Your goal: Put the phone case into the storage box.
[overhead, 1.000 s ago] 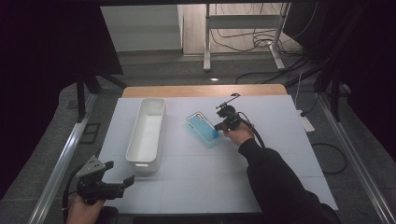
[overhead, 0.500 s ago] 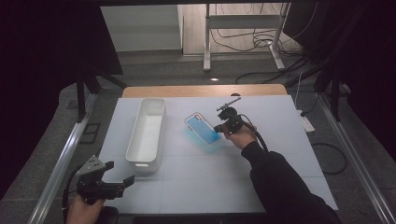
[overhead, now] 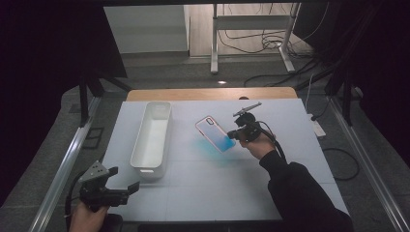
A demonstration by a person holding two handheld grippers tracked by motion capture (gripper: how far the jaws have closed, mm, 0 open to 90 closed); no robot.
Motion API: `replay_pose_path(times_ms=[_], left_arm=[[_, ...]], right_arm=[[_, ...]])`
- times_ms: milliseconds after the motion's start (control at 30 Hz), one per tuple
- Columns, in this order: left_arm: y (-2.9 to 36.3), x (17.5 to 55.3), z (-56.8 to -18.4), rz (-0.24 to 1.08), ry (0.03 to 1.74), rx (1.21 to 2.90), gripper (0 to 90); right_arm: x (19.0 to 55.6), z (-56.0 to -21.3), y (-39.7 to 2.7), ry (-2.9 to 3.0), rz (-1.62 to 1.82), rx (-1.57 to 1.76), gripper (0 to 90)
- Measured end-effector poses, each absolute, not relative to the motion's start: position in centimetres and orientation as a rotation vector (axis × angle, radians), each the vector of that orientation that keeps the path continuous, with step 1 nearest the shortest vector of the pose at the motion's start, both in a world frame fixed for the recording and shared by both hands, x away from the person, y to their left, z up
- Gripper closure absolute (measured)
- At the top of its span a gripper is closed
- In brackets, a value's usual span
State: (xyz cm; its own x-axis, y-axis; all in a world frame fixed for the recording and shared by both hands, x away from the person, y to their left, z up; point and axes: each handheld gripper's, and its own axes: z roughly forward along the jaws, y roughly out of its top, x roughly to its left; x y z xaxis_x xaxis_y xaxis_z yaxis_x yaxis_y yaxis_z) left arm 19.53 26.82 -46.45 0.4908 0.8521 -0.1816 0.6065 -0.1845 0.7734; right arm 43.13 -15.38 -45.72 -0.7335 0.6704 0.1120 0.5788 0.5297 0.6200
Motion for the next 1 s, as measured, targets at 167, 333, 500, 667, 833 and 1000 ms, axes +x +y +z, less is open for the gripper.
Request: replay_pose_path(times_ms=[167,333,500,667,833,1000], left_arm=[[26.7,19.5,-46.4,0.374,1.197,1.906,0.7],[26.7,19.5,-46.4,0.372,1.203,1.898,0.7],[26.6,19.7,-46.3,0.362,1.193,1.878,0.2],[26.1,20.1,-46.1,0.361,1.158,1.868,0.1],[25.7,20.5,-45.8,0.361,1.117,1.833,0.0],[24.8,21.2,-45.3,0.358,1.092,1.819,0.0]], right_arm=[[42.1,-45.4,-16.1,2.619,1.002,1.063,87.8],[41.4,-45.0,-16.7,2.608,1.024,1.059,87.9],[40.6,-44.7,-17.3,2.600,1.043,1.053,87.8],[39.9,-44.4,-17.9,2.592,1.056,1.048,87.8],[39.2,-44.1,-18.7,2.578,1.068,1.045,87.8],[38.6,-43.6,-19.3,2.558,1.095,1.047,87.8]])
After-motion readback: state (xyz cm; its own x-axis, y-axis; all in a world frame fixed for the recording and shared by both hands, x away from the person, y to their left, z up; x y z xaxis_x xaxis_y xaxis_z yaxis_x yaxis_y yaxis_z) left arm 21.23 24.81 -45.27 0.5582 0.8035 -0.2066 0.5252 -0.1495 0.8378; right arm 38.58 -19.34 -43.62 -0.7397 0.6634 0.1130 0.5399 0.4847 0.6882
